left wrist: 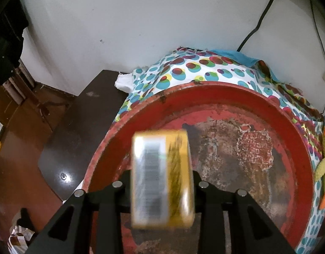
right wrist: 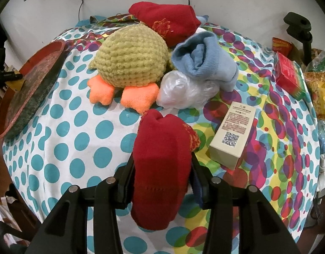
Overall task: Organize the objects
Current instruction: 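Carry the yellow box over the red tray and open the left gripper, then carry the red sock over the red tray and open the right gripper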
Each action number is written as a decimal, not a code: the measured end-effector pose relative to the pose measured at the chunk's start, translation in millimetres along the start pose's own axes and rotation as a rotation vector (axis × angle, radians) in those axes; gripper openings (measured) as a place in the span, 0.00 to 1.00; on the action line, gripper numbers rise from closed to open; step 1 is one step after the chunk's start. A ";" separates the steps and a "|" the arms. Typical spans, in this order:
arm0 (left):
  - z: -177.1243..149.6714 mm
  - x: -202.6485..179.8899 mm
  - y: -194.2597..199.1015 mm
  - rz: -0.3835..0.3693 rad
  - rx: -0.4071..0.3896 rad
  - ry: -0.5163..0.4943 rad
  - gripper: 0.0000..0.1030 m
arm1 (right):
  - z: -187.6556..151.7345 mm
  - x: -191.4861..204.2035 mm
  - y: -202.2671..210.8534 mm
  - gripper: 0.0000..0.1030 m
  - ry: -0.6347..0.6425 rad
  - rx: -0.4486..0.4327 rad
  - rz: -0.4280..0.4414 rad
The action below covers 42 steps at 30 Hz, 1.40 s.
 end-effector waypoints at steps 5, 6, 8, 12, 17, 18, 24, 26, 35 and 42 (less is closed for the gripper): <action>0.4 1.6 6.0 -0.024 -0.004 -0.005 0.34 | -0.6 0.7 -0.1 0.43 -0.002 0.000 0.000; 0.7 1.6 7.9 -0.023 -0.008 -0.009 0.34 | -0.7 1.1 -0.2 0.43 -0.002 -0.001 -0.001; 1.9 3.0 13.7 -0.014 -0.023 -0.012 0.34 | -0.8 1.1 -0.2 0.43 -0.002 -0.001 -0.001; 5.7 2.5 25.7 -0.014 -0.040 -0.018 0.34 | -1.2 1.4 -0.1 0.43 -0.005 -0.001 -0.001; 9.3 3.7 43.4 -0.013 -0.058 -0.011 0.34 | -1.1 3.2 0.4 0.44 -0.008 0.000 -0.001; 9.7 3.4 47.4 -0.011 -0.064 -0.011 0.34 | -1.0 4.1 0.3 0.43 -0.006 -0.001 -0.002; 5.4 -6.4 83.2 -0.009 -0.108 -0.032 0.34 | 2.0 4.7 0.1 0.43 -0.015 0.001 -0.004; -0.7 -10.6 97.3 -0.002 -0.133 -0.030 0.35 | 2.3 4.3 0.2 0.42 -0.014 0.000 -0.005; -67.7 -54.0 126.2 -0.048 -0.130 -0.085 0.36 | 18.7 28.7 22.9 0.40 0.061 -0.052 0.007; -105.8 -52.9 128.3 -0.086 -0.111 -0.051 0.36 | 61.7 106.5 45.4 0.40 0.224 -0.106 0.088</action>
Point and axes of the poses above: each gripper's, at about its wrist camera, not at the fingertips, and y roughly against the way its jaws point, x to its left, z to its top, the point moved 9 cm from there along -y, roughly the way its jaws point, and after that the axes turned 2 degrees about -z, right-handed, at the moved point
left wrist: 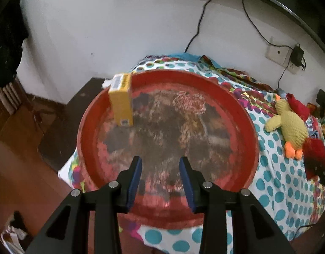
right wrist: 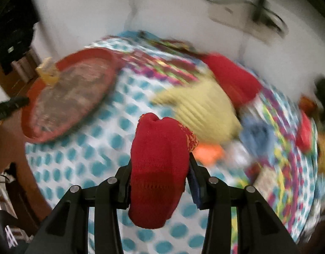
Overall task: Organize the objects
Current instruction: 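Carry the red sock over the red tray and open the right gripper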
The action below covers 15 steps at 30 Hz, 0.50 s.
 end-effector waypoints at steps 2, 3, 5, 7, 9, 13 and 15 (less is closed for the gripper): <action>-6.2 8.4 2.7 0.020 -0.004 0.015 0.36 | 22.8 24.1 -2.8 0.40 0.052 -0.012 0.031; -9.8 13.7 4.6 0.032 -0.007 0.023 0.36 | 34.2 36.4 -5.5 0.40 0.075 -0.017 0.049; -15.0 24.1 10.0 0.049 -0.026 0.028 0.36 | 57.0 61.7 -12.8 0.40 0.117 -0.019 0.085; -19.5 33.4 12.7 0.082 -0.031 0.025 0.36 | 78.9 85.6 -20.4 0.40 0.156 -0.029 0.104; -23.9 41.0 14.5 0.106 -0.035 0.017 0.36 | 101.9 109.5 -31.0 0.40 0.188 -0.039 0.127; -32.7 51.1 15.0 0.101 -0.025 0.031 0.36 | 137.6 146.3 -54.9 0.40 0.192 -0.031 0.192; -35.4 55.5 14.5 0.097 -0.023 0.051 0.36 | 154.6 162.6 -71.2 0.40 0.191 -0.020 0.218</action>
Point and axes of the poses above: each gripper's, at about its wrist camera, not at the fingertips, and y roughly against the way its jaws point, x to its left, z to its top, the point moved 9 cm from there along -y, roughly the way its jaws point, and after that the axes turned 2 degrees about -z, right-handed, at the moved point
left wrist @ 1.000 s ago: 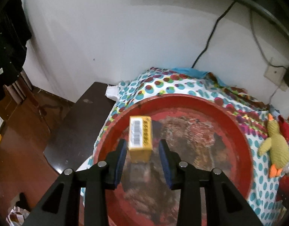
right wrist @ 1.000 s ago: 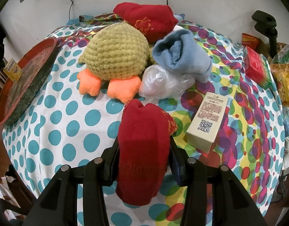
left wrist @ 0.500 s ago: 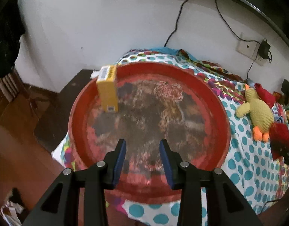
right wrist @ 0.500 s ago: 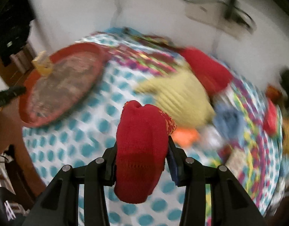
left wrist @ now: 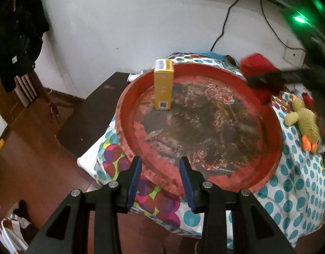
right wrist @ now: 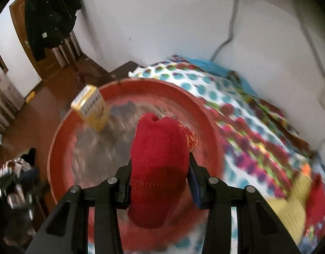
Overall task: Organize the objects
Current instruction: 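Carry the red sock over the red tray and open the right gripper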
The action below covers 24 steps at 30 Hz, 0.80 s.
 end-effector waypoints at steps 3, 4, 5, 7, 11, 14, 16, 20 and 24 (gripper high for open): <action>-2.4 6.3 -0.4 -0.006 -0.003 0.023 0.36 | 24.0 8.5 -30.6 0.40 0.002 0.023 0.018; -2.9 8.2 -0.8 0.000 -0.005 0.022 0.36 | 29.8 10.8 -40.0 0.40 -0.003 0.035 0.029; -2.5 8.1 -1.0 0.003 -0.008 0.019 0.36 | 35.2 12.4 -50.5 0.40 -0.002 0.048 0.031; -3.0 9.5 -2.9 0.011 -0.006 0.018 0.36 | 46.2 15.0 -68.7 0.40 0.018 0.064 0.012; -5.1 10.8 -7.4 -0.015 0.007 0.038 0.36 | 59.1 20.4 -94.6 0.40 0.012 0.103 0.043; -6.1 13.4 -9.7 -0.009 0.004 0.045 0.36 | 65.0 22.5 -108.9 0.40 0.012 0.125 0.039; -7.4 13.4 -11.7 -0.013 0.005 0.044 0.36 | 67.4 24.4 -114.6 0.42 0.036 0.128 0.016; -9.8 11.8 -14.4 -0.025 0.019 0.048 0.36 | 68.2 26.7 -125.4 0.48 0.039 0.138 0.002; -12.1 12.3 -17.0 -0.036 0.032 0.061 0.36 | 68.0 25.1 -125.6 0.70 0.037 0.127 -0.029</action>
Point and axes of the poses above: each gripper's, at about its wrist camera, not at the fingertips, and y roughly against the way its jaws point, x to its left, z to its top, the point moved 9 cm from there along -y, roughly the way its jaws point, and after that the axes turned 2 degrees about -z, right-handed, at the moved point
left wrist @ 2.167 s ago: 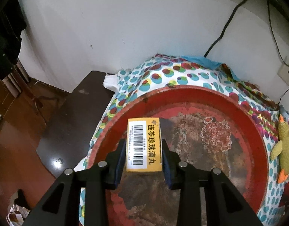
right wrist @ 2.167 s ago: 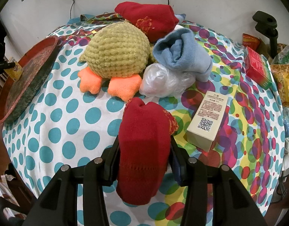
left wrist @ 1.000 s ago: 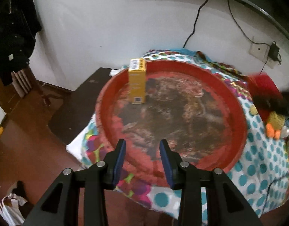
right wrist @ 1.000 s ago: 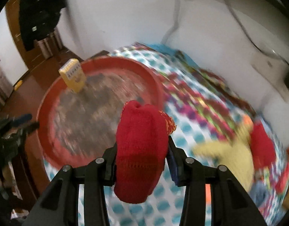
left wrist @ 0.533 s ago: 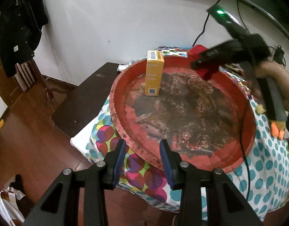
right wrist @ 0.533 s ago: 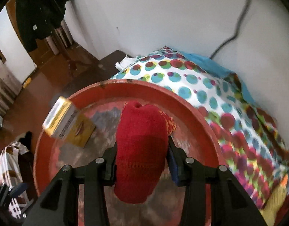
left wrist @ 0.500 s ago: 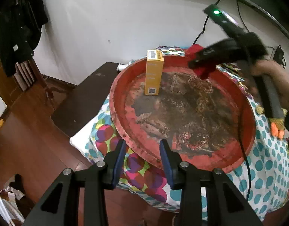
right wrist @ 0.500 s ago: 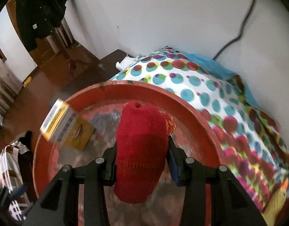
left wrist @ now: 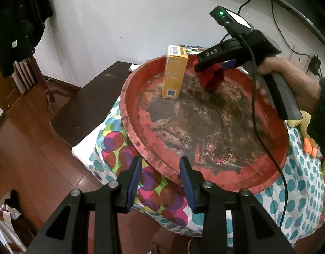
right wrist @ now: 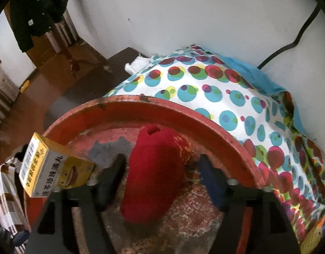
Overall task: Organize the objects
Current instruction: 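Carry the red sock over the red tray and open the right gripper, then grasp the cream QR-code box with the right gripper while the left grasps the light blue sock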
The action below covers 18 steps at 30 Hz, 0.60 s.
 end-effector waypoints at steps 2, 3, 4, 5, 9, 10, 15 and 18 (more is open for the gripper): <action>0.3 0.9 2.8 0.001 -0.002 0.004 0.36 | 0.1 -3.3 9.6 0.70 -0.007 -0.022 -0.002; 0.9 0.7 5.2 0.005 -0.008 0.001 0.36 | -1.4 -5.8 18.4 0.70 -0.009 -0.036 -0.002; 2.1 -1.3 8.9 0.000 -0.014 -0.009 0.36 | -3.7 -8.3 29.0 0.70 -0.010 -0.056 0.006; 2.9 -2.2 10.7 -0.001 -0.017 -0.015 0.36 | -6.0 -10.9 37.3 0.70 -0.012 -0.069 0.010; 9.9 -17.1 23.2 -0.028 -0.038 -0.044 0.36 | -39.0 -31.6 92.1 0.70 -0.021 -0.136 -0.018; 11.4 -22.1 25.9 -0.031 -0.046 -0.052 0.36 | -55.0 -39.2 109.5 0.70 -0.028 -0.156 -0.028; 17.7 -77.1 44.1 -0.120 -0.075 -0.141 0.36 | -144.1 -83.5 179.5 0.71 -0.104 -0.212 -0.091; 14.4 -122.4 50.6 -0.172 -0.074 -0.221 0.36 | -207.9 -118.4 213.3 0.71 -0.145 -0.217 -0.191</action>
Point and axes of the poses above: each gripper's, at about its wrist camera, not at the fingertips, and y roughly against the way its jaws point, x to its left, z to its top, the point moved 9 cm from there along -y, roughly the way its jaws point, and after that the axes turned 2 degrees about -z, right-handed, at the moved point
